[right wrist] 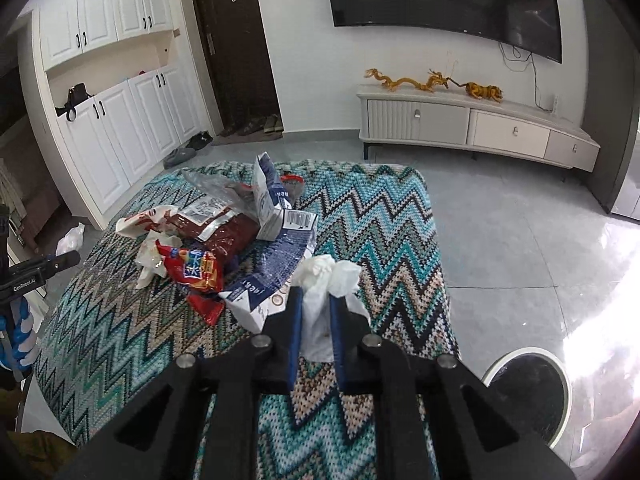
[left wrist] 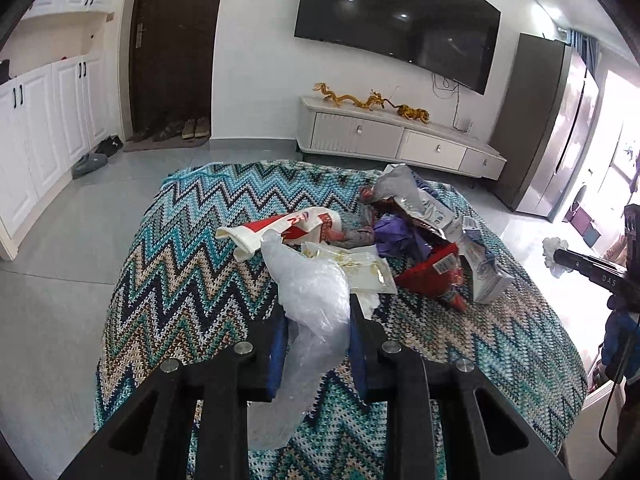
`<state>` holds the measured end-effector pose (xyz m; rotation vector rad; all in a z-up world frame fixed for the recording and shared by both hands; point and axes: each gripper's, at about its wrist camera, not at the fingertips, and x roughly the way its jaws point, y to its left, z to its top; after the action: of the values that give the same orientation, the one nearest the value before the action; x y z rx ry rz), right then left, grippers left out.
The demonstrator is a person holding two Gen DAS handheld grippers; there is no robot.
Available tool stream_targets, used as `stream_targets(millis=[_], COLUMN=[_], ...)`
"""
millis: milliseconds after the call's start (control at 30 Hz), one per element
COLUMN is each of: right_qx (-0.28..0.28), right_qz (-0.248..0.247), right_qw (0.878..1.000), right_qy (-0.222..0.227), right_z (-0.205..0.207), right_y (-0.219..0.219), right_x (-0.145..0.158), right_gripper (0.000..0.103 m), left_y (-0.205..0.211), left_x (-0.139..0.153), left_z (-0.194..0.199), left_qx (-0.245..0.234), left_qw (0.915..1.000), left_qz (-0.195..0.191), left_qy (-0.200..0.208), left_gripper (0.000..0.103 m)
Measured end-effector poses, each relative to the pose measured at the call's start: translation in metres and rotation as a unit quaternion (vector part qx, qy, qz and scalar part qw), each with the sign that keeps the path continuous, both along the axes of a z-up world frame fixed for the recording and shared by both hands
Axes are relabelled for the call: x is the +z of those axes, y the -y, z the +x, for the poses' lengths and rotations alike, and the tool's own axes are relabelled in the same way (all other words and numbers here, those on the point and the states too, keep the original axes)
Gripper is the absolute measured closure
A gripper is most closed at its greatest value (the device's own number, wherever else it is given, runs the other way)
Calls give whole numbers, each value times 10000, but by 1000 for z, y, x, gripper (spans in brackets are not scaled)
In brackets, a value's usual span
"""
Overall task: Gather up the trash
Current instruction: 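Grasp clear plastic bag with left tool while right tool grasps white tissue, then carry both items over the trash bin and open both tools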
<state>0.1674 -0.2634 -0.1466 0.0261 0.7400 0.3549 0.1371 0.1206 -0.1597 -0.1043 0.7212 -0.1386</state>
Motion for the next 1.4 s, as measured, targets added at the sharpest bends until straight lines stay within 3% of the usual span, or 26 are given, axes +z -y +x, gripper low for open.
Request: stream_targets(millis=[233,433,633,767,933,1133,1400], right_qx=[-367,-886,-1551,-1944,-2333,-2638,-2912], right_qz=[85,156,328,497,866,1147,1298], right_qw=[9985,9942,9858,9790,9685,9570,9434], right_qy=[393,583,547,362,67,-377,-911], right_z=[-64,-110,-140,-143,-131,-101,-64], right_y=[32,77,141,185,231,272,308], right_x=[32,40,24,0,-43,-102,-160], right_gripper=[91,91,91,90,90,90,87], left_y=[29,84,174,254,362,476,552], left_x=[28,45,59,57,38,-15,-74], left_z=[-19,-25,-9,11,40,80,114], left_qx=[-392,-1030,-1955,-2624,-3309,-3745,-3789], left_qw=[9989,9939,9800,9637,9407,9181,9064], left_qz=[63,222,308,483,651,659,576], left_qy=[252,324,188,-15,-365,-1114,-1777], left_gripper=[78,78,78,78,78,78,77])
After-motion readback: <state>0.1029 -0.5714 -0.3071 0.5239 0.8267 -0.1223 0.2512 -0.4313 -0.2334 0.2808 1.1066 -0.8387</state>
